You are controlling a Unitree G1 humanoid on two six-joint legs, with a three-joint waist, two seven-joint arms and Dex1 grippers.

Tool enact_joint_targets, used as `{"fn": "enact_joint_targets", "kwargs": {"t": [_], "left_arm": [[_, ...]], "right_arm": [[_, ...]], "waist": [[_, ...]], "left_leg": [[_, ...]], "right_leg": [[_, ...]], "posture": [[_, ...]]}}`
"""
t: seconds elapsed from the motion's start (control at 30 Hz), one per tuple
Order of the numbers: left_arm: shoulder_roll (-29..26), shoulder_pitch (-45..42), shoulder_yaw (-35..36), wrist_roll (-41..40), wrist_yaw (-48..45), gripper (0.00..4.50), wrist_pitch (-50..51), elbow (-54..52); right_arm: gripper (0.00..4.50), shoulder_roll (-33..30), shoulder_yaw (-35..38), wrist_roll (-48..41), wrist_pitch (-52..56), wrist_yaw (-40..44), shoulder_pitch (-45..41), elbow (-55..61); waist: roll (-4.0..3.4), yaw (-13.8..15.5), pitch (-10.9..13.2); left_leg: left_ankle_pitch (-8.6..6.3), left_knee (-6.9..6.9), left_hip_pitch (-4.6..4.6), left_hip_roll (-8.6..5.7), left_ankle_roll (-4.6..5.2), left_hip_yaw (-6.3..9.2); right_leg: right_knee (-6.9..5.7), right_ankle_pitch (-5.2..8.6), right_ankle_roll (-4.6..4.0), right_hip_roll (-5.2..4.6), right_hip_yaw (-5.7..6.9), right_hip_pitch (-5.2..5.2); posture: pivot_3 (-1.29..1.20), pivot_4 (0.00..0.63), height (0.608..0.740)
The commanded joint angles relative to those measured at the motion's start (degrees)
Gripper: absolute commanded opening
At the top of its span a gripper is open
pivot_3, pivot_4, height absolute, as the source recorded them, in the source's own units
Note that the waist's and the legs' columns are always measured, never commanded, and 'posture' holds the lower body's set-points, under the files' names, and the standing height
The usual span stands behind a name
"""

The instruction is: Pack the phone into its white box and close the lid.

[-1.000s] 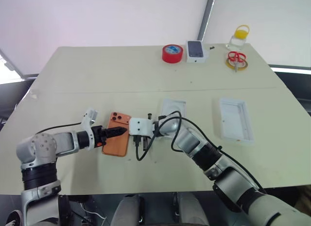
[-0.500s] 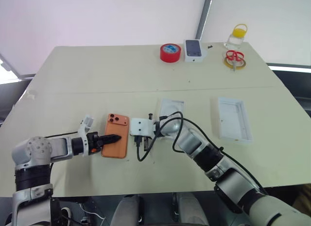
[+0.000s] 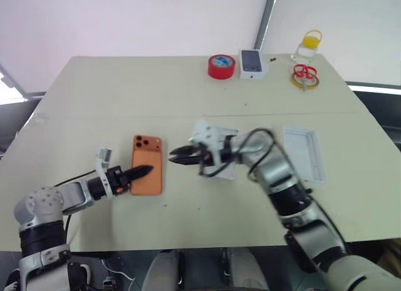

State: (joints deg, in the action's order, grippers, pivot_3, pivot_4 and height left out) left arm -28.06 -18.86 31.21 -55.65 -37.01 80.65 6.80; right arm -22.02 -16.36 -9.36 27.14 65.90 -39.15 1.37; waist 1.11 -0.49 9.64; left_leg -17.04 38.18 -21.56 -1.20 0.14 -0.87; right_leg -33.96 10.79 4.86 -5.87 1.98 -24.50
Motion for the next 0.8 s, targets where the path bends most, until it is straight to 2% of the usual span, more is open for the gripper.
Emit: {"fn": "enact_joint_targets", "kwargs": {"t": [0.03,0.23,0.43,0.53,0.6,0.8], "left_arm": [[1.36,-0.66,0.63,-2.22,1.63,0.00,-1.57,-4.11],[0.80,0.02,-1.94,-0.19,2.00,0.00,-5.06,-4.26],[0.57,-1.91,-3.50,0.35,2.53,0.00,-7.85,-2.49],[0.76,-2.63,-4.07,-0.24,2.58,0.00,-7.69,-2.36],[0.46,-2.85,-4.45,-0.27,2.42,0.00,-7.78,-2.29],[0.21,-3.02,-5.60,0.69,2.64,0.00,-9.12,-1.86]], "right_arm": [[2.89,-6.95,0.64,-0.04,-3.53,3.63,4.61,4.85],[2.89,-14.25,2.28,1.48,-13.64,2.88,12.98,9.33],[2.89,-15.63,1.80,3.29,-19.74,0.72,17.28,8.84],[2.04,-15.40,1.29,5.38,-21.17,-1.36,17.82,7.51],[1.11,-14.54,2.13,4.23,-20.12,-2.28,17.75,7.88],[1.11,-14.54,1.02,5.23,-20.51,-3.59,18.54,7.83]], "waist": [[0.02,-0.06,0.00],[0.11,-0.56,0.08],[0.26,-0.09,0.17],[0.38,-0.07,0.24],[0.38,-0.06,0.24],[0.39,-0.09,0.25]], "left_leg": [[-0.04,0.00,-0.02,-0.04,0.06,-0.03],[-0.06,-0.04,-0.51,0.02,0.09,-0.33],[0.08,0.04,-0.54,0.09,-0.09,-0.26],[0.10,0.14,-0.54,0.09,-0.07,-0.26],[0.10,0.13,-0.55,0.09,-0.07,-0.24],[0.10,0.12,-0.63,0.09,-0.06,-0.24]], "right_leg": [[0.02,0.02,-0.02,-0.03,-0.01,-0.01],[0.08,-0.05,0.10,0.01,-0.19,-0.58],[-0.02,0.06,-0.09,0.09,-0.14,-0.60],[-0.01,0.07,-0.12,0.08,-0.14,-0.55],[-0.02,0.06,-0.11,0.09,-0.13,-0.56],[-0.02,0.00,-0.02,0.08,-0.14,-0.63]], "posture": [[0.00,0.150,0.740],[0.00,0.150,0.740],[0.00,0.150,0.740],[0.00,0.150,0.740],[0.00,0.150,0.740],[0.00,0.150,0.740]]}}
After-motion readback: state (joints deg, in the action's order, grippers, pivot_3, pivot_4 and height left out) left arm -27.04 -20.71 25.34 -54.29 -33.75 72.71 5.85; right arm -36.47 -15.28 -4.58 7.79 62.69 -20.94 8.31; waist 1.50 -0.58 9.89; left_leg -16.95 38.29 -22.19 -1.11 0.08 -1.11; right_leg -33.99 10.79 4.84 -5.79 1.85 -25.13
